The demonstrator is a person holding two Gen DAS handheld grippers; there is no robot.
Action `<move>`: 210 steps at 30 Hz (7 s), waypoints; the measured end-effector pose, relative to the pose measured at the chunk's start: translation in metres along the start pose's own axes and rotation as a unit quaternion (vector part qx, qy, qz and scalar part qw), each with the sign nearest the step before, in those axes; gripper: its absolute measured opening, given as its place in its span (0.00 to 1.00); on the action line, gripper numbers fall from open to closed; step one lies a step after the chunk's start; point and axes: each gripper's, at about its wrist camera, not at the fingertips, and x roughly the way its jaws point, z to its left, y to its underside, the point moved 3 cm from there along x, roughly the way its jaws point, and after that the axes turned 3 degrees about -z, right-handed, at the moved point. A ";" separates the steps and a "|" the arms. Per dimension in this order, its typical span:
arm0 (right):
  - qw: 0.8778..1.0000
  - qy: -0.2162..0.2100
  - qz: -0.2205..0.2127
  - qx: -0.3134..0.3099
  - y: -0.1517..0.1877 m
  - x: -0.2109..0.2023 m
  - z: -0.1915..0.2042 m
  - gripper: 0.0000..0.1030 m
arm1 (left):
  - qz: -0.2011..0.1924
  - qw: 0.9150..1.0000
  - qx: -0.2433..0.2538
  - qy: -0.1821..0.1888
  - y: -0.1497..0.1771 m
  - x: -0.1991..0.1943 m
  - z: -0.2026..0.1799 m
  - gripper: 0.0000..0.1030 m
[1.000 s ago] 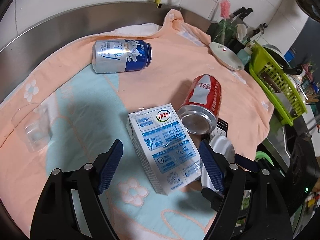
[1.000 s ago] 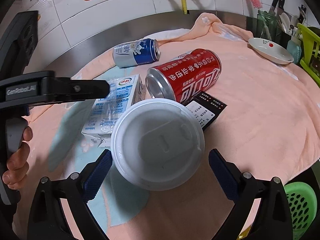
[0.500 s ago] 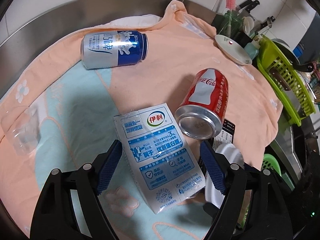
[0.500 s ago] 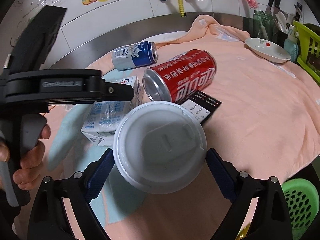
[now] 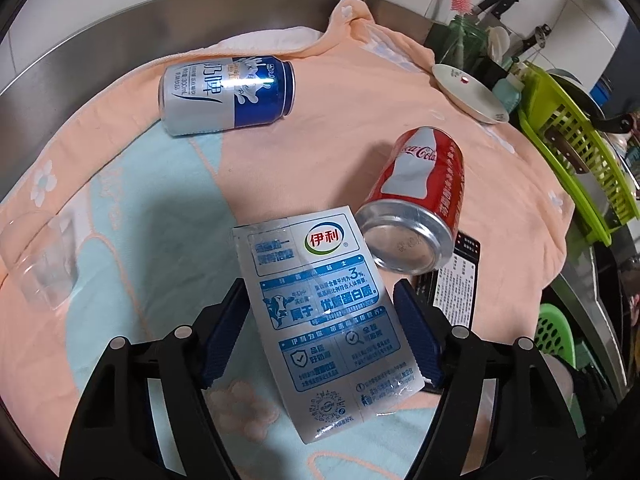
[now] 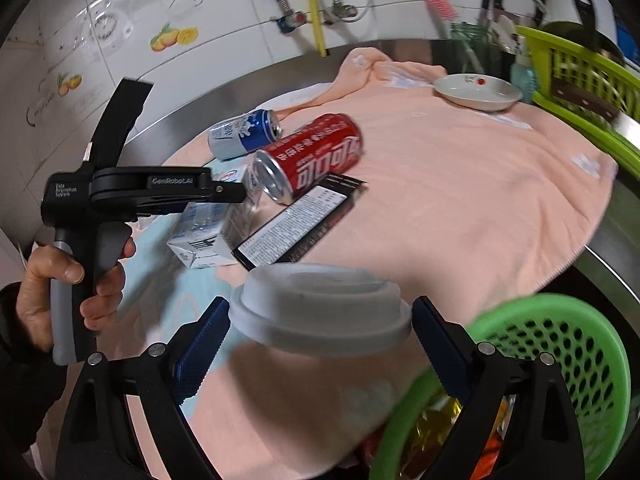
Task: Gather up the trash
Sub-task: 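Carry carton and lid over the green basket and open both tools, then move the left tool to the red Coca-Cola can while the right tool approaches the black box, then grasp the red Coca-Cola can with the left tool while the right tool grasps the black box, then lift the can and black box and carry both over the green basket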
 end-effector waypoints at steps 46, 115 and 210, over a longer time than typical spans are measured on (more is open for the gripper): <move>0.967 0.185 -0.032 0.171 0.131 -0.181 -0.172 0.88 | 0.089 0.951 0.193 0.223 0.129 -0.011 -0.283 0.69; 0.998 0.046 0.018 0.041 0.014 -0.028 -0.031 0.88 | 0.030 0.990 0.130 0.046 -0.062 0.061 -0.069 0.65; 0.994 0.042 0.087 0.049 -0.020 0.062 0.068 0.45 | -0.081 0.995 0.014 0.056 0.057 -0.108 0.083 0.64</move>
